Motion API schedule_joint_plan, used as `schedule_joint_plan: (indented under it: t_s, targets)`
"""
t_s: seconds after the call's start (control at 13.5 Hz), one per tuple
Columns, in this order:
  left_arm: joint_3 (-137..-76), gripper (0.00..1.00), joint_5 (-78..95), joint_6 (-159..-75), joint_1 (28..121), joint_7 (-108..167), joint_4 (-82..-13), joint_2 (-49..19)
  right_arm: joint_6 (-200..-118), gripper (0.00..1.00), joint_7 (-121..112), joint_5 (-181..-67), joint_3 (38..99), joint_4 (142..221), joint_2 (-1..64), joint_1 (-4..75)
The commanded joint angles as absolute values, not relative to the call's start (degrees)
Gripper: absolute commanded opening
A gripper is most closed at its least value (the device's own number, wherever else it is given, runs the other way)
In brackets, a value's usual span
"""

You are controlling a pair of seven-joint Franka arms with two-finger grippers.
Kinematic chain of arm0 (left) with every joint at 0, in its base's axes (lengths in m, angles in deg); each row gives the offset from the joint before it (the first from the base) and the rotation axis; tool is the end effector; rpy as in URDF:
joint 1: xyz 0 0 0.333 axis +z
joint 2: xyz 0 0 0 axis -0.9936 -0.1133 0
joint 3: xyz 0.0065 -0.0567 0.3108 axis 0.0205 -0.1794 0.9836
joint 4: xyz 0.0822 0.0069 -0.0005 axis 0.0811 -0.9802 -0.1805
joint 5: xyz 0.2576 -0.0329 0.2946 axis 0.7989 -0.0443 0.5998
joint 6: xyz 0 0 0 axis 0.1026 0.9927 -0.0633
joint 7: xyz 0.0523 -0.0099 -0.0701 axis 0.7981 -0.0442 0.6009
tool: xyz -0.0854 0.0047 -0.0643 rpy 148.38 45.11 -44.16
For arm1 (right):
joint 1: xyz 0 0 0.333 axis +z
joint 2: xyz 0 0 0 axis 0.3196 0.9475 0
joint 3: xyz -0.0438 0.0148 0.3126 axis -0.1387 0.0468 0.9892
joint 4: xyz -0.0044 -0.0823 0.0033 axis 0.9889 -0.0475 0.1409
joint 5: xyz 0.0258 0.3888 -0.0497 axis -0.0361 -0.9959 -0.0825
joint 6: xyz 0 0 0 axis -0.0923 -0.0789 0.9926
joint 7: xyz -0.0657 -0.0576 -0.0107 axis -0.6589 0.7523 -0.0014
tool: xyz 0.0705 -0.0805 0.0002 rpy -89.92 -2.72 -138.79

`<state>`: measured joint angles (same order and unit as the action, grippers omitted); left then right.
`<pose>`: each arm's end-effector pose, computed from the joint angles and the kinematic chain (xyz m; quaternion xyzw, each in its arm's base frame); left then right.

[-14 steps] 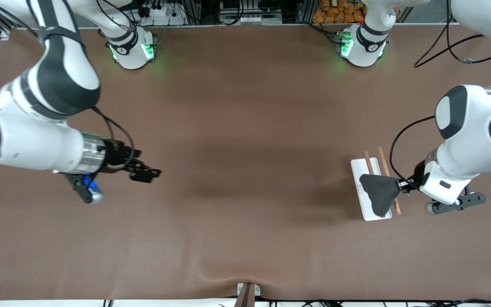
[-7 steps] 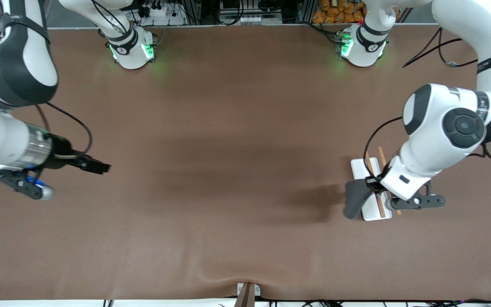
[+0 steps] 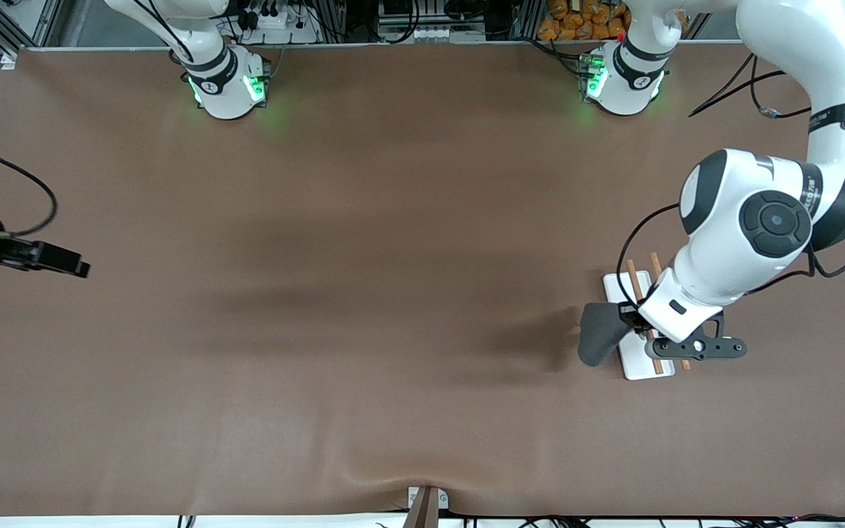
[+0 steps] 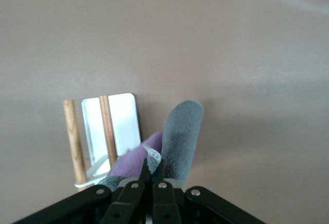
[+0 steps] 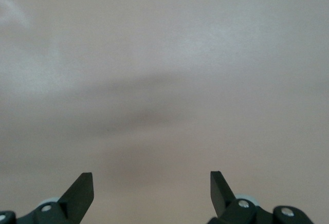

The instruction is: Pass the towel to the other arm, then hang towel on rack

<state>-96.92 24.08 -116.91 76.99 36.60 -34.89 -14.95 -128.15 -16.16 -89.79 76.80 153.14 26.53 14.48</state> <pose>0.6738 -0.1602 0.4169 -0.9984 0.0290 -0.0469 0.0084 0.6388 -0.0174 0.5893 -0.9966 0.0699 0.0333 0.0298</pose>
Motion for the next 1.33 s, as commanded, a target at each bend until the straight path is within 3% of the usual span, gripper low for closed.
schedule_joint_plan:
  t_s: [0.0,0.44,0.59,0.67,0.96,1.26]
  targets:
    - [-97.2,0.00,25.8,-118.0,79.4,33.1,-36.9,-15.7,-126.9,1.00,-15.2,-88.2,77.8,154.0,24.5,12.1]
    - [-97.7,0.00,25.1,-116.3,89.2,17.9,-41.8,-13.6,-130.7,1.00,-12.7,-80.8,78.1,153.6,24.5,11.7]
    - [-97.7,0.00,24.9,-116.2,89.9,17.8,-43.8,-11.9,-127.6,1.00,-10.1,-81.3,77.8,154.3,21.2,12.8]
    - [-97.8,0.00,25.0,-115.9,90.8,17.8,-44.5,-11.2,-125.8,1.00,-10.0,-81.5,78.0,155.4,20.0,13.9]
    - [-97.9,0.00,24.1,-115.8,93.7,15.3,-44.8,-11.2,-134.5,1.00,-9.4,-84.7,76.8,169.2,11.5,13.5]
    - [-97.9,0.00,23.3,-115.9,94.6,15.2,-44.8,-12.0,-136.4,1.00,-9.5,-83.9,76.8,168.7,11.9,13.7]
